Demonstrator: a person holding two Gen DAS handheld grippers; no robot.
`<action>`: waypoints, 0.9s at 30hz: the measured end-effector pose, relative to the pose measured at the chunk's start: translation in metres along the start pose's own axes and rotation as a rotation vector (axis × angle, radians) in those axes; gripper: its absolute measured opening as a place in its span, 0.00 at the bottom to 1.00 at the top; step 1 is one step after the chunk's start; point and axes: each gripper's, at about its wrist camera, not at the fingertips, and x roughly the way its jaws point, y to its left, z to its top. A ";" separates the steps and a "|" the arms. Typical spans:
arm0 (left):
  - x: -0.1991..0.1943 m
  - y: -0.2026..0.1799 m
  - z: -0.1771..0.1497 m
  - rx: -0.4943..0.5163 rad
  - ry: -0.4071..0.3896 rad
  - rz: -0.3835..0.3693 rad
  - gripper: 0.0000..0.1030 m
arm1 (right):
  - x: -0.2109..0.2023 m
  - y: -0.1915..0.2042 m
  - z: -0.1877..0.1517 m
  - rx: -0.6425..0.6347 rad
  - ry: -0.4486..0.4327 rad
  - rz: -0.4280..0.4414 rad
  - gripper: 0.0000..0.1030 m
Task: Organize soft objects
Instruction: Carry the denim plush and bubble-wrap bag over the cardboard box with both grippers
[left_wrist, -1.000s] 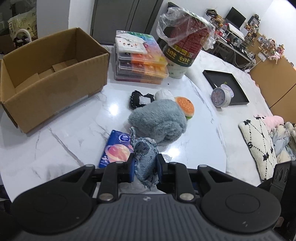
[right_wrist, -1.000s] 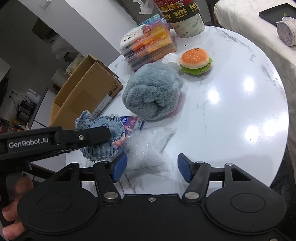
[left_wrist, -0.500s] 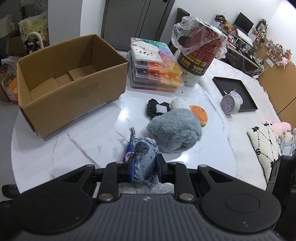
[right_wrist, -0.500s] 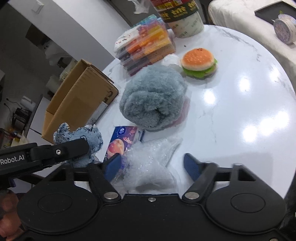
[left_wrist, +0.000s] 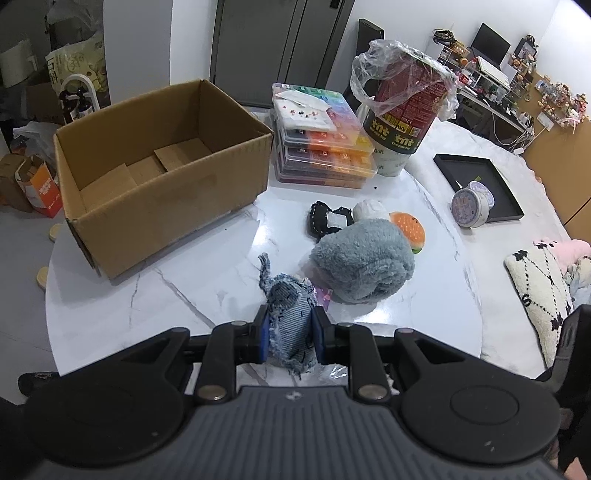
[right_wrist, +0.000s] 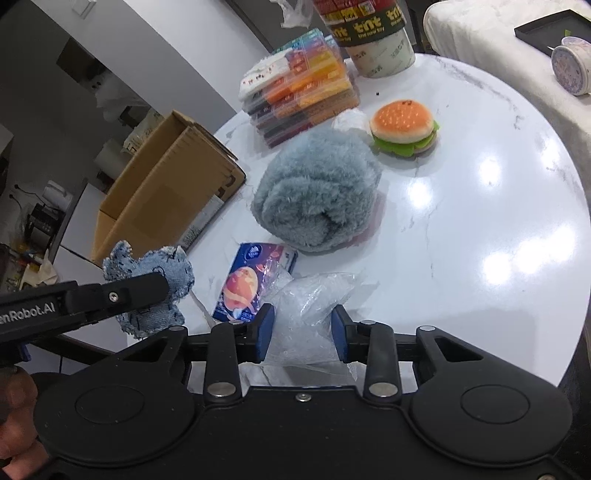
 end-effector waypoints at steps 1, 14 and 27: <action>-0.001 0.000 0.000 0.000 -0.001 0.002 0.21 | -0.002 0.001 0.001 0.001 -0.002 0.002 0.32; -0.024 0.008 0.006 0.001 -0.044 0.033 0.22 | -0.025 0.028 0.010 -0.048 -0.044 0.030 0.32; -0.043 0.021 0.018 0.006 -0.087 0.073 0.22 | -0.033 0.054 0.023 -0.089 -0.064 0.027 0.33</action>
